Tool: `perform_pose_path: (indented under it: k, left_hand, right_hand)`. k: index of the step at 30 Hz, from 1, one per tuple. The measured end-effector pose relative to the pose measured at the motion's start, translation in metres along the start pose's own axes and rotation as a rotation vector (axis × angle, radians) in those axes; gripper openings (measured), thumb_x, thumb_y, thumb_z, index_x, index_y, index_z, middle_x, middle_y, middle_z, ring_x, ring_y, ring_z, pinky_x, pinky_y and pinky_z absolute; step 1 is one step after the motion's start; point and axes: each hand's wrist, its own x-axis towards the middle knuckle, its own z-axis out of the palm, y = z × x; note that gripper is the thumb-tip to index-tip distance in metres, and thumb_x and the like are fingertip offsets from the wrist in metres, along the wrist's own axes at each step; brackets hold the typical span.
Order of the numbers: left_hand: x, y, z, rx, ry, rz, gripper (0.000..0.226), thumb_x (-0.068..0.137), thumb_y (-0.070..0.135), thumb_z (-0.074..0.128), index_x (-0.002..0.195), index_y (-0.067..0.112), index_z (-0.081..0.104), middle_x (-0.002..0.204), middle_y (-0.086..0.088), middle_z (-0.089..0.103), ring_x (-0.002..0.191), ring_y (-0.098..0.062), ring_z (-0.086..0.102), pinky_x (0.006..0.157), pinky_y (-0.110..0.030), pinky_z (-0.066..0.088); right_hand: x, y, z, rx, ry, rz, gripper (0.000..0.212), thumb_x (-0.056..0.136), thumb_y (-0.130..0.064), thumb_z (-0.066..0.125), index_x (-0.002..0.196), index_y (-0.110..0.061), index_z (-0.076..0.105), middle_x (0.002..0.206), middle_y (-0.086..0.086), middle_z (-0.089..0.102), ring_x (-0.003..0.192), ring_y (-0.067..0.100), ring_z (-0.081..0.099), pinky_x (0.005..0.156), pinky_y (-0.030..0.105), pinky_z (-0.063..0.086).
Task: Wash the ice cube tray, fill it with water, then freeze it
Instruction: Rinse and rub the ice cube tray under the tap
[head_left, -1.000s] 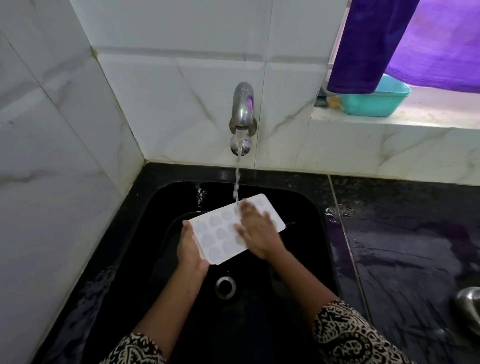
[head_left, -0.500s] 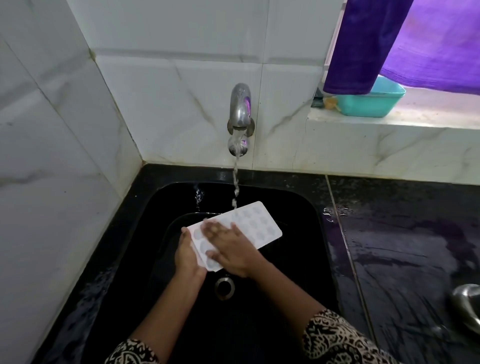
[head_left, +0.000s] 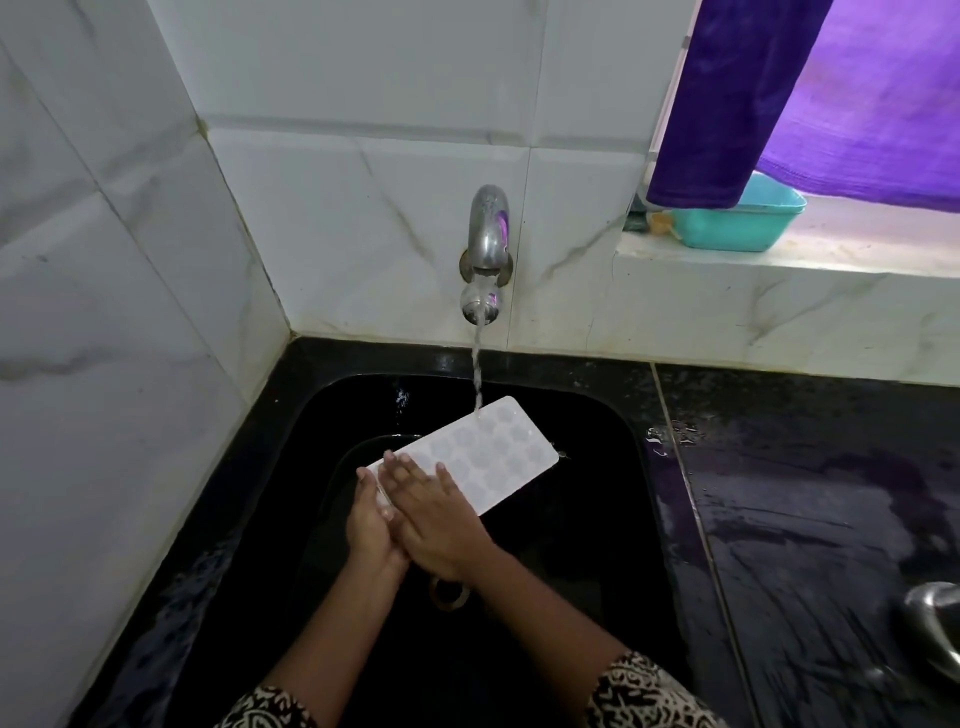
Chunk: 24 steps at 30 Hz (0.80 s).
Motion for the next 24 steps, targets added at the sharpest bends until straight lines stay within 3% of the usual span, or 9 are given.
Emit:
perform_pose_path:
  k: [3, 5, 7, 9, 11, 15, 19, 21, 24]
  left_hand:
    - [0.000, 0.002, 0.003, 0.015, -0.014, -0.062, 0.053, 0.103, 0.050, 0.027, 0.102, 0.009, 0.061, 0.098, -0.012, 0.067, 0.085, -0.027, 0.067, 0.079, -0.037, 0.050]
    - [0.000, 0.001, -0.004, 0.037, 0.026, -0.065, 0.055, 0.102, 0.053, 0.028, 0.105, 0.009, 0.061, 0.100, -0.014, 0.068, 0.092, -0.033, 0.063, 0.079, -0.041, 0.049]
    - [0.000, 0.000, -0.013, 0.061, 0.043, -0.075, 0.055, 0.101, 0.055, 0.030, 0.105, 0.011, 0.063, 0.098, -0.013, 0.070, 0.092, -0.034, 0.064, 0.077, -0.044, 0.050]
    - [0.003, -0.001, -0.020, 0.088, 0.047, -0.094, 0.055, 0.100, 0.056, 0.030, 0.109, 0.013, 0.063, 0.101, -0.013, 0.070, 0.094, -0.034, 0.064, 0.076, -0.045, 0.050]
    - [0.008, -0.002, -0.024, 0.125, 0.066, -0.106, 0.054, 0.101, 0.056, 0.030, 0.109, 0.015, 0.063, 0.102, -0.012, 0.070, 0.093, -0.033, 0.065, 0.074, -0.044, 0.051]
    - [0.017, -0.012, -0.033, 0.202, 0.133, -0.163, 0.051, 0.102, 0.053, 0.033, 0.100, 0.013, 0.064, 0.105, -0.015, 0.067, 0.085, -0.032, 0.066, 0.067, -0.040, 0.050]
    - [0.025, -0.031, -0.028, 0.373, 0.188, -0.268, 0.060, 0.099, 0.059, 0.034, 0.129, 0.012, 0.055, 0.135, -0.016, 0.056, 0.114, -0.037, 0.058, 0.087, -0.046, 0.048]
    - [0.024, -0.039, -0.018, 0.297, 0.131, -0.379, 0.069, 0.093, 0.071, 0.028, 0.127, 0.019, 0.056, 0.133, -0.014, 0.058, 0.109, -0.038, 0.057, 0.084, -0.053, 0.046]
    - [0.028, -0.045, -0.006, 0.216, 0.030, -0.463, 0.093, 0.082, 0.086, 0.017, 0.134, 0.016, 0.051, 0.137, -0.022, 0.052, 0.125, -0.046, 0.047, 0.099, -0.066, 0.033]
  right_hand:
    - [0.002, 0.035, -0.020, -0.101, -0.008, 0.084, 0.057, 0.101, -0.042, 0.026, 0.151, -0.025, 0.008, 0.160, -0.005, -0.003, 0.146, 0.009, -0.005, 0.113, 0.051, -0.003]
    - [-0.001, 0.070, -0.039, -0.106, -0.016, 0.316, 0.057, 0.100, -0.042, 0.026, 0.151, -0.023, 0.010, 0.160, -0.006, -0.005, 0.145, 0.009, -0.007, 0.114, 0.058, 0.002]
    - [-0.008, 0.101, -0.056, -0.058, -0.066, 0.538, 0.062, 0.100, -0.047, 0.024, 0.151, -0.024, -0.001, 0.159, -0.006, -0.012, 0.146, 0.014, -0.011, 0.115, 0.055, 0.000]
    - [-0.014, 0.115, -0.068, 0.096, -0.076, 0.653, 0.071, 0.098, -0.051, 0.031, 0.151, -0.023, -0.008, 0.159, 0.001, -0.011, 0.147, 0.022, 0.002, 0.115, 0.049, 0.008]
    - [-0.012, 0.116, -0.075, 0.251, -0.001, 0.710, 0.071, 0.098, -0.042, 0.040, 0.151, -0.015, 0.002, 0.158, 0.011, 0.014, 0.140, 0.030, 0.027, 0.109, 0.039, 0.027]
    - [-0.020, 0.107, -0.093, 0.370, 0.161, 0.754, 0.050, 0.097, -0.022, 0.044, 0.145, -0.013, 0.032, 0.139, 0.012, 0.048, 0.119, 0.027, 0.051, 0.093, 0.031, 0.042]
    - [-0.036, 0.085, -0.110, 0.403, 0.410, 0.692, 0.042, 0.093, -0.012, 0.046, 0.133, -0.024, 0.049, 0.123, 0.002, 0.060, 0.101, 0.017, 0.055, 0.080, 0.026, 0.041]
    - [-0.047, 0.070, -0.117, 0.424, 0.515, 0.592, 0.040, 0.091, -0.008, 0.049, 0.123, -0.030, 0.056, 0.110, -0.010, 0.062, 0.097, 0.010, 0.054, 0.078, 0.023, 0.039]
    - [-0.069, 0.060, -0.123, 0.476, 0.591, 0.423, 0.038, 0.089, -0.001, 0.053, 0.106, -0.033, 0.062, 0.102, -0.028, 0.056, 0.109, 0.007, 0.053, 0.104, 0.032, 0.031]
